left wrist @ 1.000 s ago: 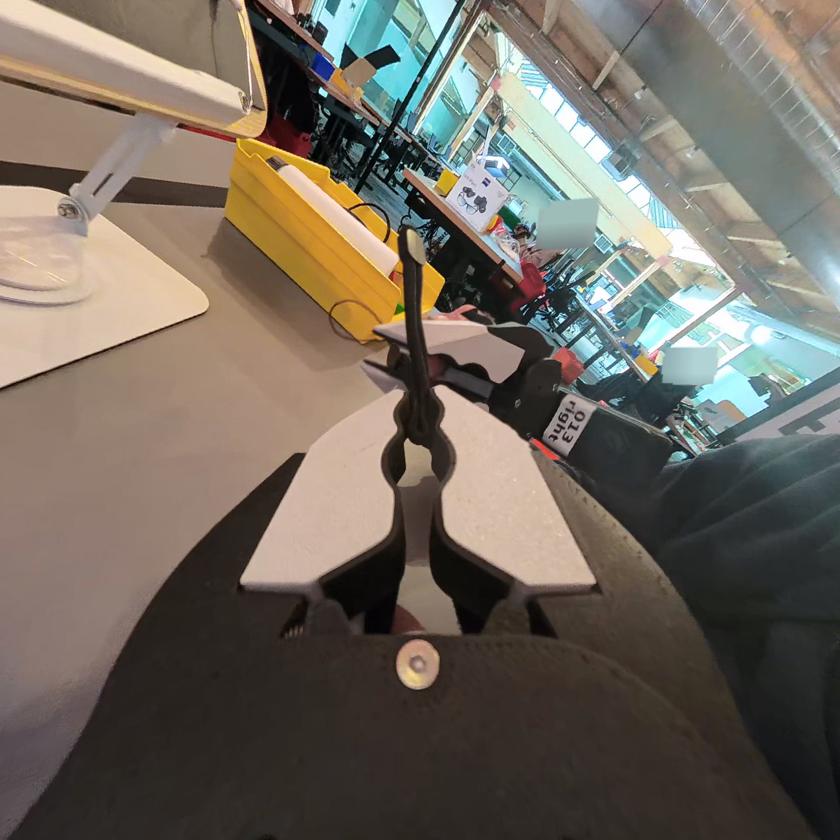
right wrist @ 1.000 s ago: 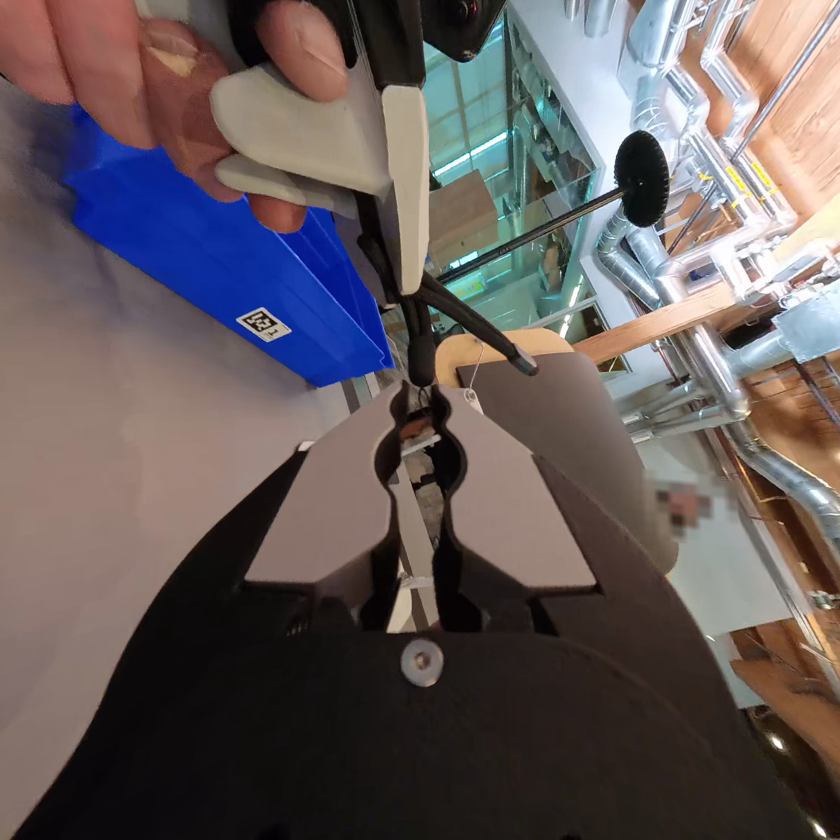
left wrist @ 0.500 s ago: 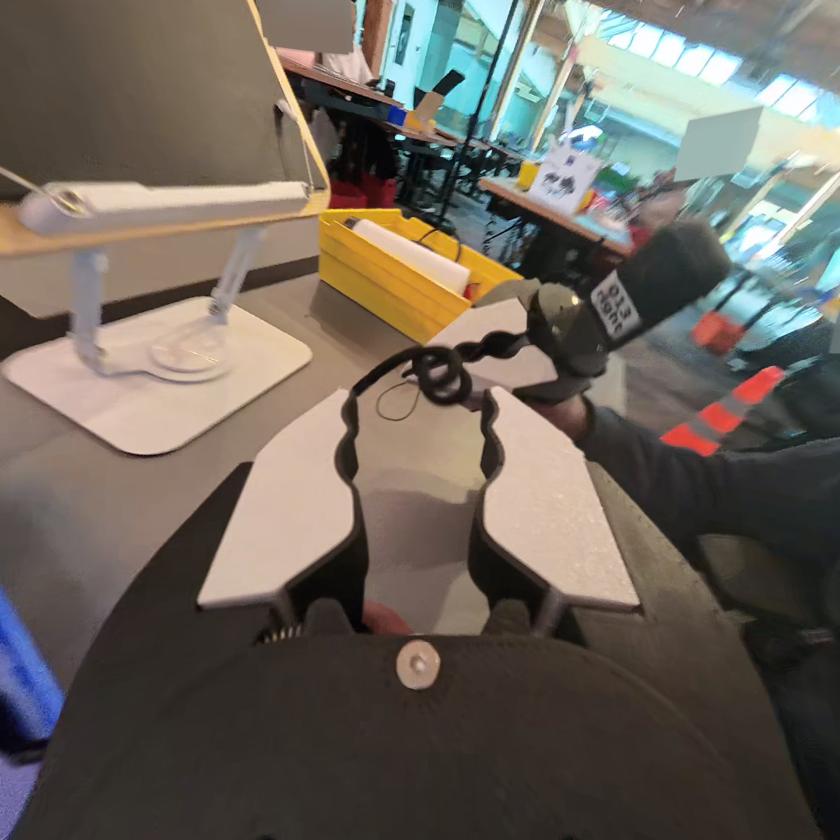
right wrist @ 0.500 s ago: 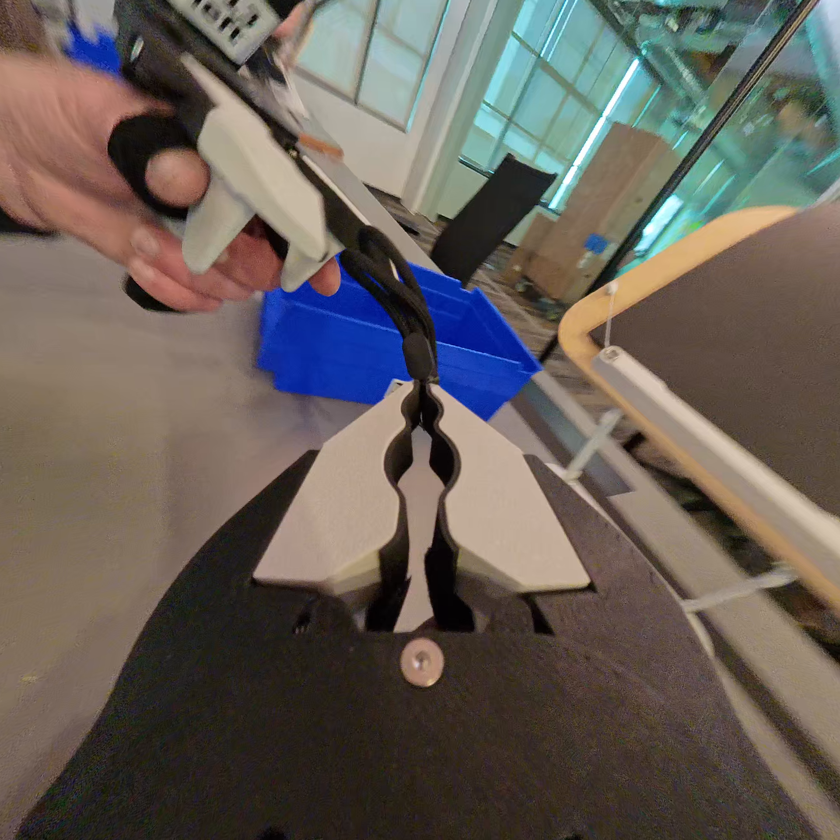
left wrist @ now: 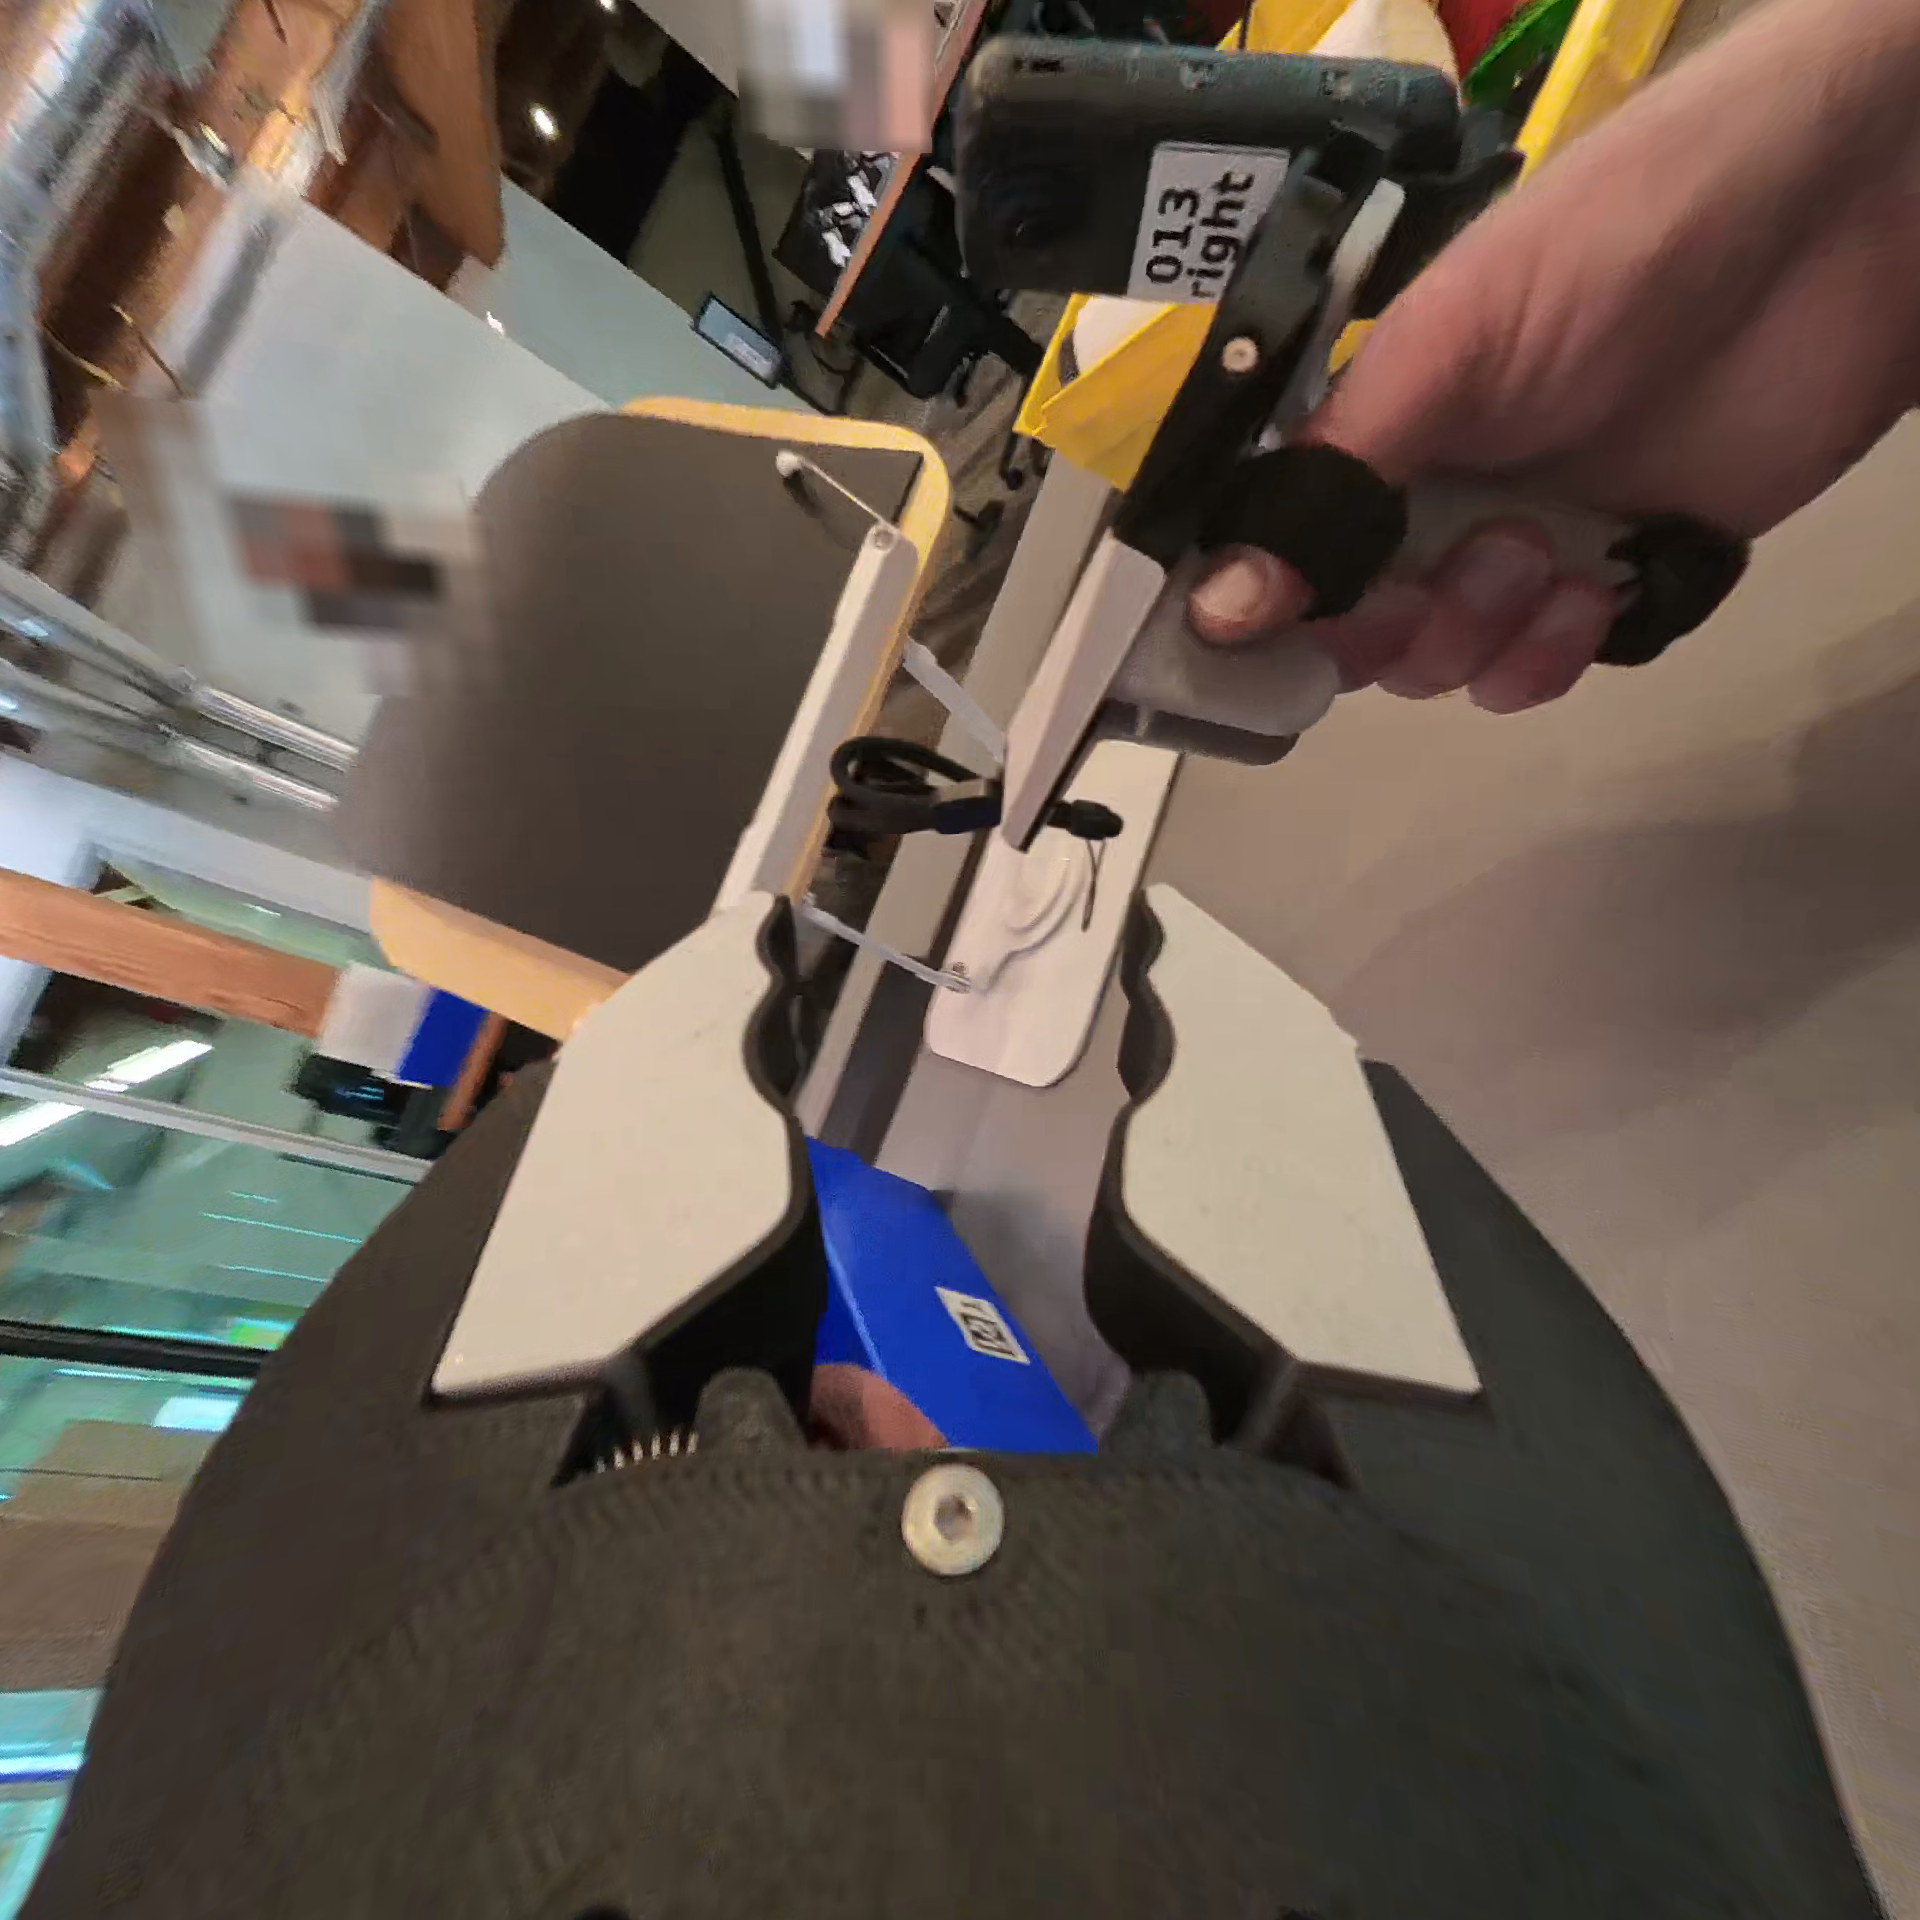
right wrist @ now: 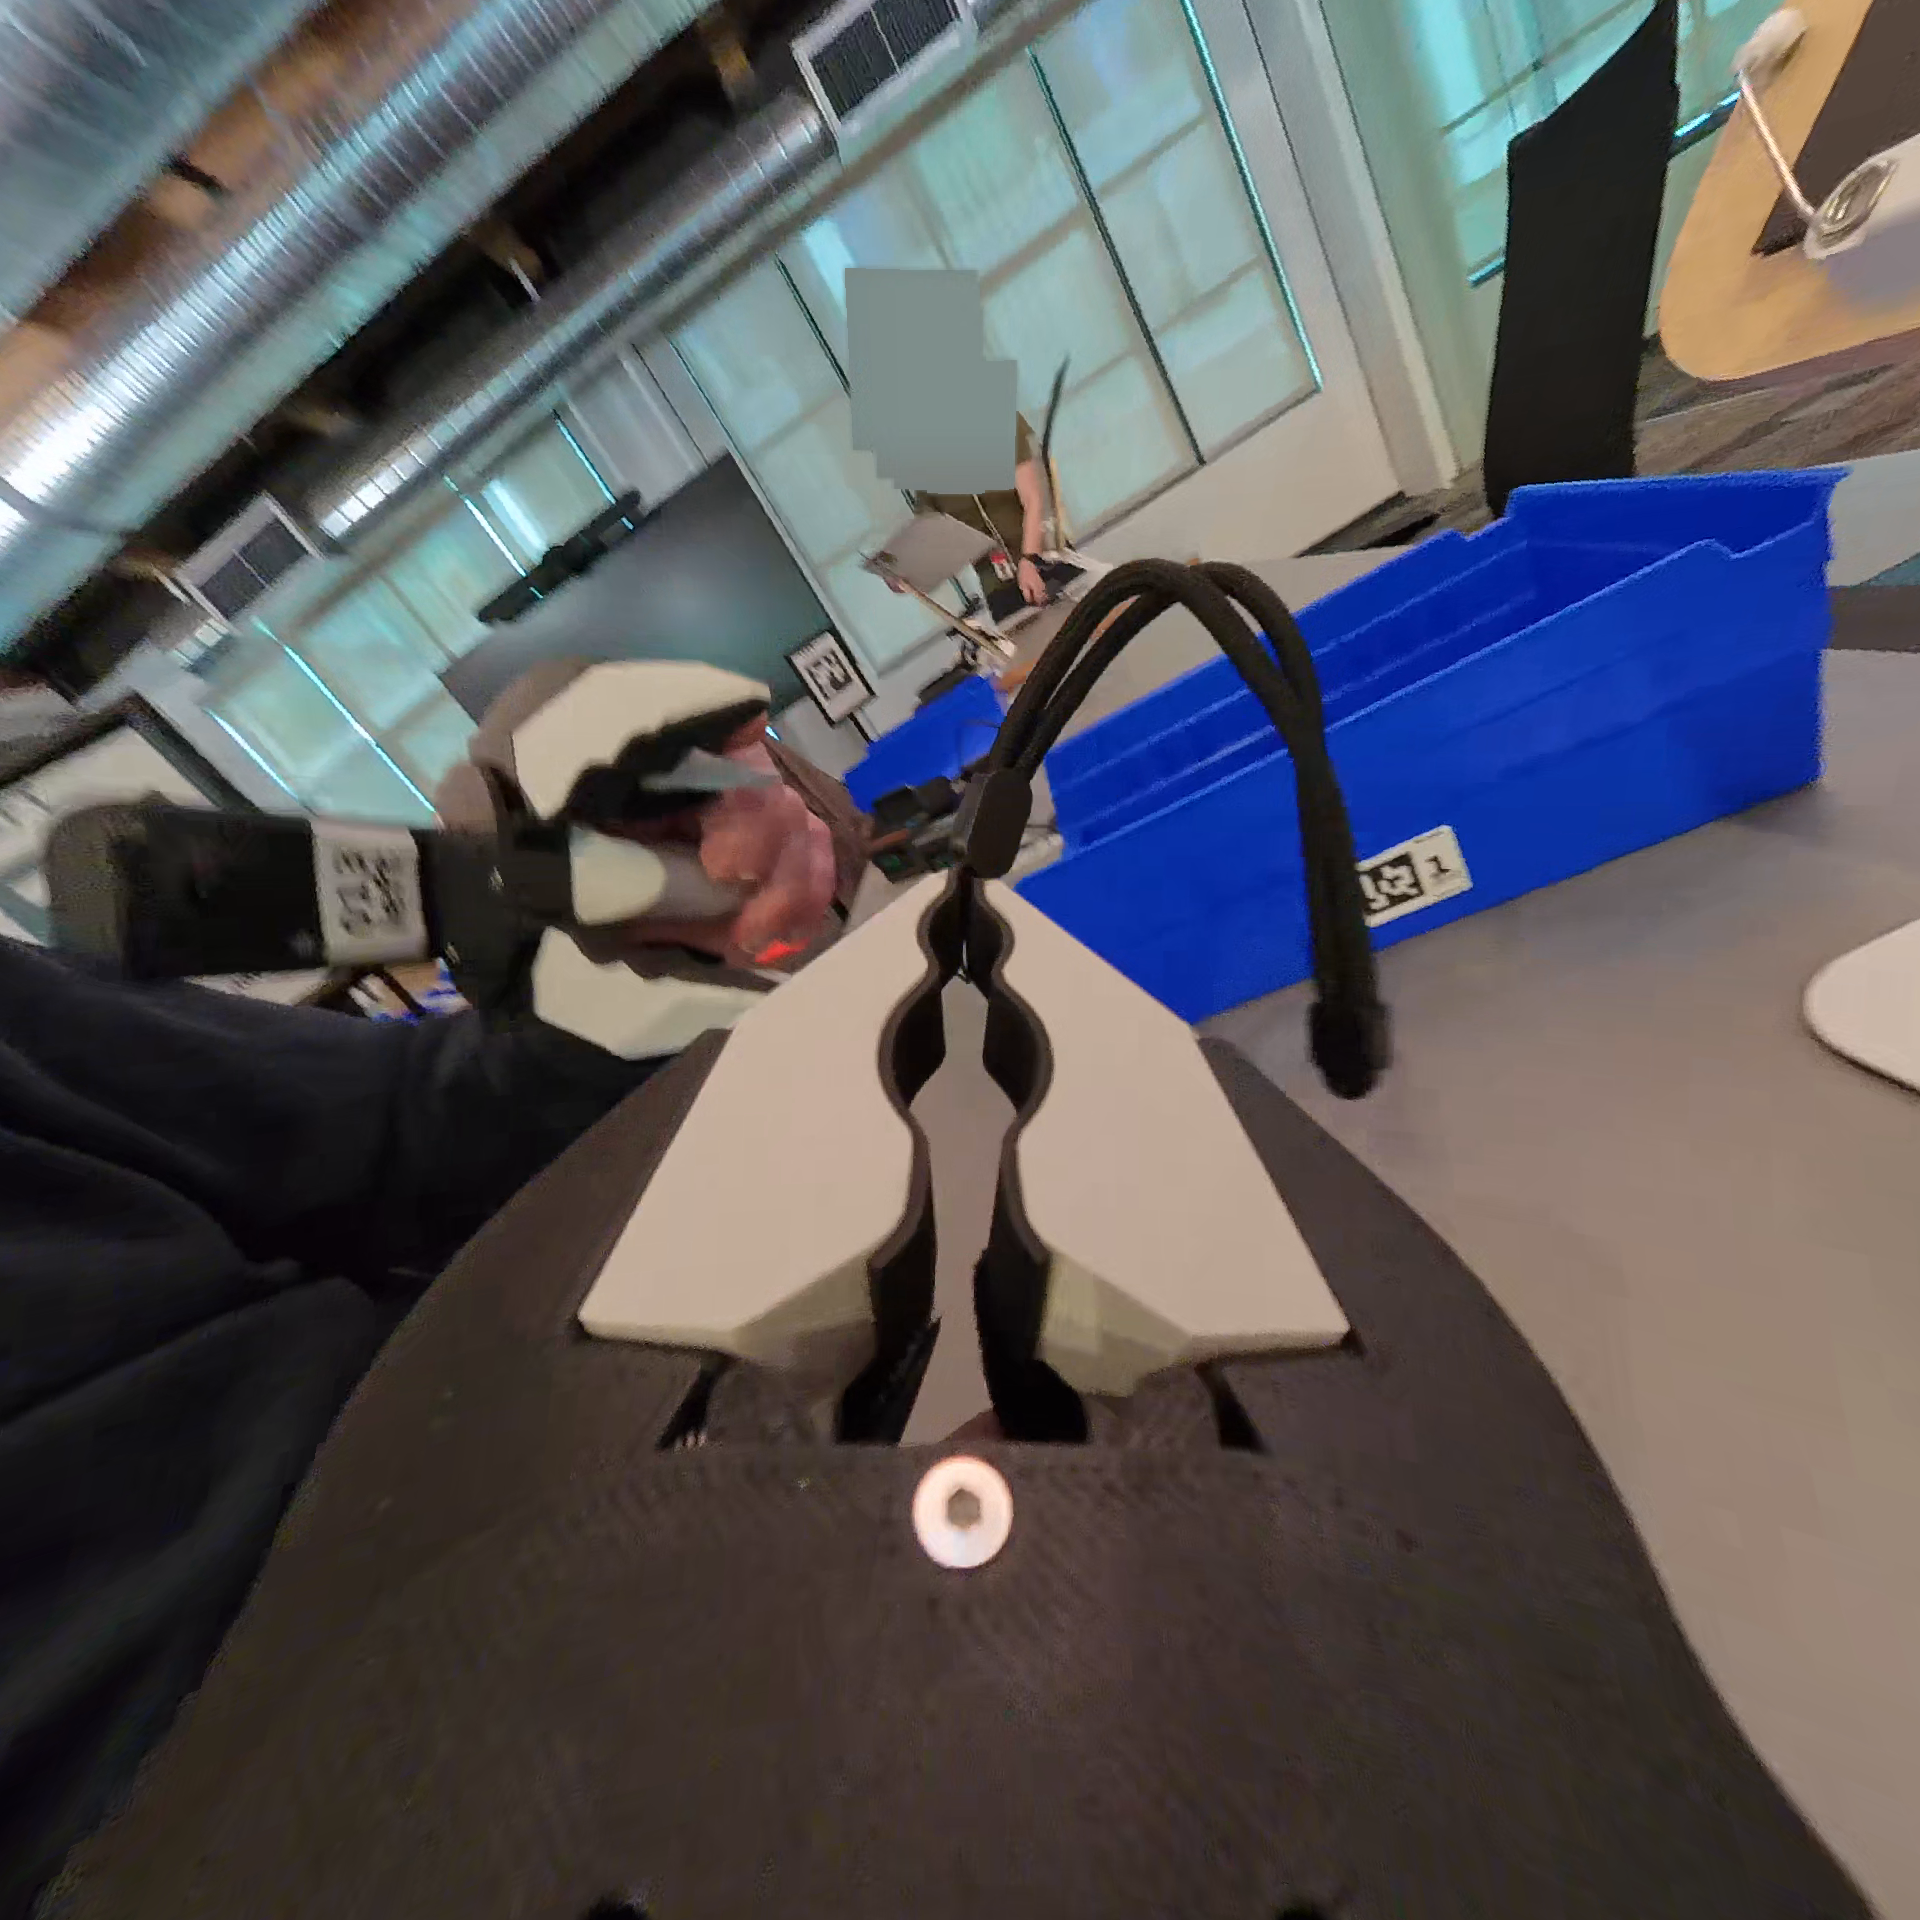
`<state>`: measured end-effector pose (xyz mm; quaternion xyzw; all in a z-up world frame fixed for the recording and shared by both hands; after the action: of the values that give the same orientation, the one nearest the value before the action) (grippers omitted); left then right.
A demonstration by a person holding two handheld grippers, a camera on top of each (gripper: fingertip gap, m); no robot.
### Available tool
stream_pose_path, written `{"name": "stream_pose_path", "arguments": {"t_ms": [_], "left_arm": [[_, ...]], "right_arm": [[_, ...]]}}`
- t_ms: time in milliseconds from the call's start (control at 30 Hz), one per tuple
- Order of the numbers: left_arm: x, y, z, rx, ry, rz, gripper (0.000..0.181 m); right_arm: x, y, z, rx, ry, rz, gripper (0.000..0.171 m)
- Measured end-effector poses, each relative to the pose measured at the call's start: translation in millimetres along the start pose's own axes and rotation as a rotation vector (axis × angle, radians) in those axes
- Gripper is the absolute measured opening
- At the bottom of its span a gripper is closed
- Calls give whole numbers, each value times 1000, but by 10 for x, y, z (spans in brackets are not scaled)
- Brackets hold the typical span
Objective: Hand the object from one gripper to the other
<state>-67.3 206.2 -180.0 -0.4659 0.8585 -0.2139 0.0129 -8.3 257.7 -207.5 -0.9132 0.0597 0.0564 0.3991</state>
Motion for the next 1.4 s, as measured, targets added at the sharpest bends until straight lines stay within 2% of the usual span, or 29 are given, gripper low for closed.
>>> {"name": "stream_pose_path", "arguments": {"t_ms": [300,467,633,700,867,933,967,1167,1233,1333,1400], "left_arm": [[-163,-65,171,-558,-308,-10,54],[-237,-39,247,-775,-283,52,46],[-277,-7,242,-866,-257,70,14],[-285,16,230,-852,-239,58,0],[-267,-6,241,-766,-205,49,0],[-250,-5,198,-663,-152,43,0],[-239,-4,175,-620,-115,38,0],[-138,3,-90,-257,159,40,0],[-66,-41,-76,-164,328,65,0],[12,-135,-148,-67,443,98,0],[25,-192,-247,-3,460,124,0]], "right_arm": [[-21,-38,-100,-147,-132,61,0],[-68,16,-107,-195,-163,40,0],[-106,67,-90,-205,-163,19,0],[-103,67,-79,-209,-163,23,0],[-123,69,-81,-148,-141,29,0],[-114,44,-81,-106,-126,35,1],[-98,20,-83,-82,-115,42,10],[23,-131,-178,212,-7,43,28],[48,-157,-210,327,36,38,38],[30,-80,-220,449,64,-39,53],[-14,44,-257,445,6,-118,58]]}}
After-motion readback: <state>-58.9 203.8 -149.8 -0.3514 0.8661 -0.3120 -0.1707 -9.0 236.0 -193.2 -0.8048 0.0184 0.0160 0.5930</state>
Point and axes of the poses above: each gripper's, where its closed fingertips meet, x back along the fingers, y out of its underside, z = x × y across the jaws, the point moved 3 cm from there along x, back along the fingers, and after that the axes turned 11 degrees about -x, right-handed, at the moved point
